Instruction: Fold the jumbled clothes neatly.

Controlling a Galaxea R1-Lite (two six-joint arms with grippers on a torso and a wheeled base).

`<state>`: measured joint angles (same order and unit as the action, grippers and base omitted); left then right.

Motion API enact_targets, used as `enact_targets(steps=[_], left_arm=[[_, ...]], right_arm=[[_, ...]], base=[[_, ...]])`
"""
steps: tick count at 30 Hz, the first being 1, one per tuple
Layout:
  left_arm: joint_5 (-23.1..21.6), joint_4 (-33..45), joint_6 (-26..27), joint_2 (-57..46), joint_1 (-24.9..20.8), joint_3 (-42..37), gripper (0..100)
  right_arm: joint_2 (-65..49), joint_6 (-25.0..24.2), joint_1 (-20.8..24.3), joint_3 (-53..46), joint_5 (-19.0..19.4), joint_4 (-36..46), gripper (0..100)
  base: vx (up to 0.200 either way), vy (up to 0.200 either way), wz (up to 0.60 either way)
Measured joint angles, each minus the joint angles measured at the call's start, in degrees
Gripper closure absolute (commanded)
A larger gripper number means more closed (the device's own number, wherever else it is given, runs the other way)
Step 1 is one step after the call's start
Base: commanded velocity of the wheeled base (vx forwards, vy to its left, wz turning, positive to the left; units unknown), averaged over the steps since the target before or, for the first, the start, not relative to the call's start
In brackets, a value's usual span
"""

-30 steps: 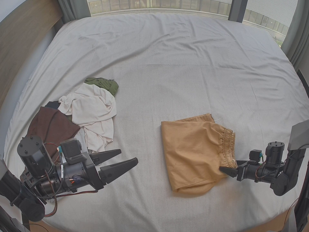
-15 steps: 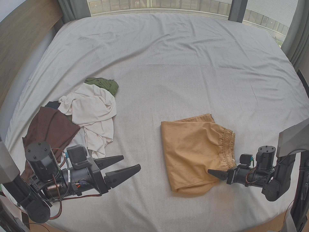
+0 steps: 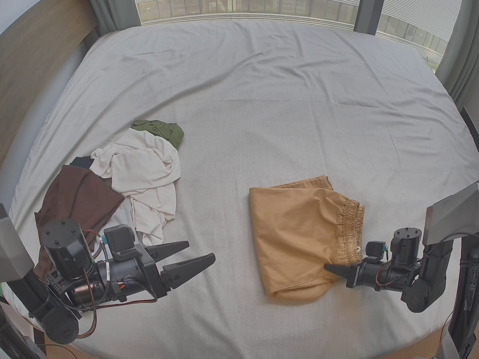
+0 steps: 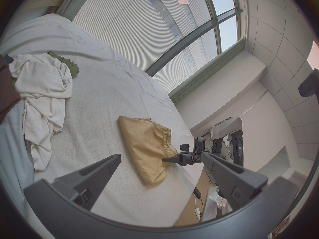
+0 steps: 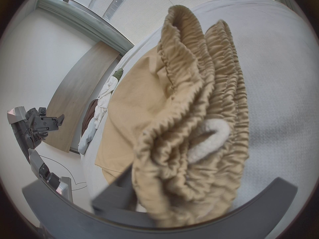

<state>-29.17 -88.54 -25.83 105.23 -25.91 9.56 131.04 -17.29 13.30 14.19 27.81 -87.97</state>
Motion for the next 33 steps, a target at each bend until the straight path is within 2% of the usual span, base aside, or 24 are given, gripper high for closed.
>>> enact_targets(steps=[7,11,17,25,33], left_arm=[[-0.02,-0.02,0.55,0.12,0.50,-0.72,0],[-0.44,0.00,0.57,0.20,1.43,-0.77,0],[-2.08,0.00,0.62,0.67,4.00,-0.66,0],[-3.95,-0.04,0.60,1.16,7.17,-0.28,0],[-5.18,-0.04,0.63,1.02,8.33,-0.33,0]], right_arm=[[-1.02,-1.46,1.77,0.46,0.33,-0.20,100],[-3.97,-4.55,3.64,0.72,1.63,-0.20,100],[-11.78,-9.84,8.19,2.49,4.07,-0.24,100],[-21.18,-14.73,14.53,9.09,4.33,-0.09,100],[-24.76,-16.81,16.13,13.95,4.38,0.33,100]], base=[[0.000,0.000,0.00],[0.000,0.000,0.00],[0.000,0.000,0.00],[0.000,0.000,0.00],[0.000,0.000,0.00]])
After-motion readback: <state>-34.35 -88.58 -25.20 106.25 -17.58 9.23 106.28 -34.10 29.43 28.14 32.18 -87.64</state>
